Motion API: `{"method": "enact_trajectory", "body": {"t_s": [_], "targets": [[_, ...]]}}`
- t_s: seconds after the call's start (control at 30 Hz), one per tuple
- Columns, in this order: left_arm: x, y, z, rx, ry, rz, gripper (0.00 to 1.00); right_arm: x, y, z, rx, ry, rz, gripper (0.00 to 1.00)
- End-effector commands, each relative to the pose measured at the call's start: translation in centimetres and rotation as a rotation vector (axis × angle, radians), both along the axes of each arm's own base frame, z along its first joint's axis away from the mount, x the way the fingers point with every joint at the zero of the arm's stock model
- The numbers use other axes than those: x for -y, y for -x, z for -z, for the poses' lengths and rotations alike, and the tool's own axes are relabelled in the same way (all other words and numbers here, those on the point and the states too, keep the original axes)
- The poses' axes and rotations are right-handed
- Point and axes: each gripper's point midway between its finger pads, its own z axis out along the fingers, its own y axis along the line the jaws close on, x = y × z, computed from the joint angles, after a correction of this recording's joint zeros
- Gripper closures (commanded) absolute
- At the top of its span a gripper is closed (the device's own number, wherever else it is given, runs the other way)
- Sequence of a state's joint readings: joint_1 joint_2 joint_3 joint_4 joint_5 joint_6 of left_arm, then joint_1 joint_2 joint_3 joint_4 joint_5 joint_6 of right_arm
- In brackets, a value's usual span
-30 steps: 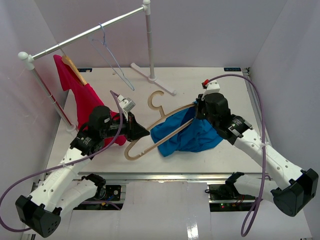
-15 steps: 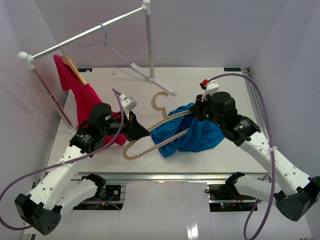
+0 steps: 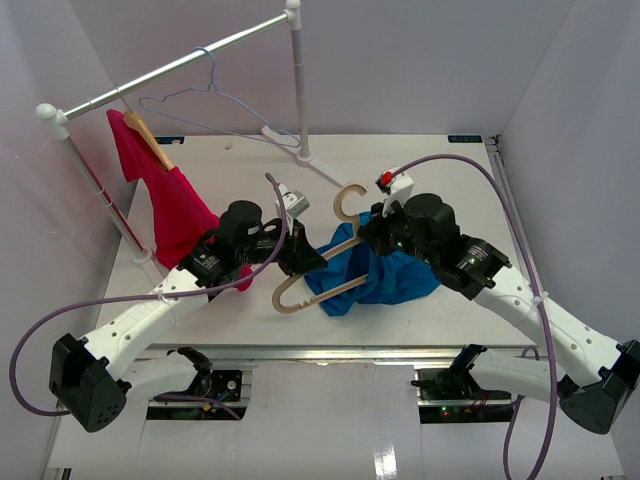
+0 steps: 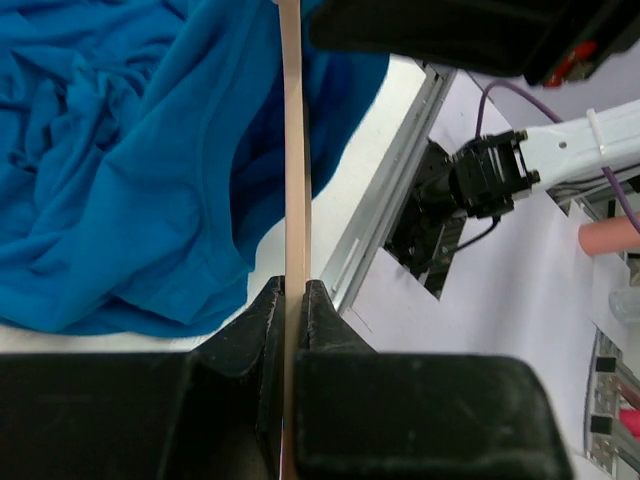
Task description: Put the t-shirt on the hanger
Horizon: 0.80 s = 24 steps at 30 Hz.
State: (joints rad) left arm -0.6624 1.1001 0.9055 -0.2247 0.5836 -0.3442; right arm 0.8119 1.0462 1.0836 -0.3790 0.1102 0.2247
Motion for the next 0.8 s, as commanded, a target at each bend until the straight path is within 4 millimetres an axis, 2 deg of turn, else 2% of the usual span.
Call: {"method": "enact_trajectory", "body": {"t_s": [0.0,0.2,0.3,0.37,0.43,0.6,0.67,0.77], "targets": [[0.2,-1.7,-3.0,0.147,0.103,-0.077,1.0,-1.7,0.2,-3.3,0.073,-0.098,0.001,0.92],[-0.1,-0.9,-3.4,0.216,0.208,-0.069,1.0,-2.1,0.6,-2.9,0.09,-0.115,-0.009,0.91],[-0.2,0.2,-2.4,0.211,0.242,-0.046,1.0,-2.1,0.7,-2.7,0.113,-0.082,-0.032,0.76],[-0.4,0.9,-2.6,0.225,0.274,-0.029,1.0,-1.7,0.7,-3.1,0.143,-0.058,-0.041,0.56],[-0.7,1.8,-2.2,0.23,0.3,-0.016,1.0,-1.7,1.4,-4.2,0.182,-0.033,-0.097,0.46],[-1.2,3.2,-0.9,0.226,0.345,0.012,1.0,-1.5,3.0,-8.6,0.297,0.005,-0.226,0.35],[-1.3,3.9,-0.4,0.218,0.349,0.036,1.0,-1.1,3.5,-9.5,0.345,0.034,-0.265,0.32],[-1.7,5.0,-0.5,0.232,0.371,0.066,1.0,-1.1,5.5,-8.7,0.43,0.104,-0.429,0.31]]}}
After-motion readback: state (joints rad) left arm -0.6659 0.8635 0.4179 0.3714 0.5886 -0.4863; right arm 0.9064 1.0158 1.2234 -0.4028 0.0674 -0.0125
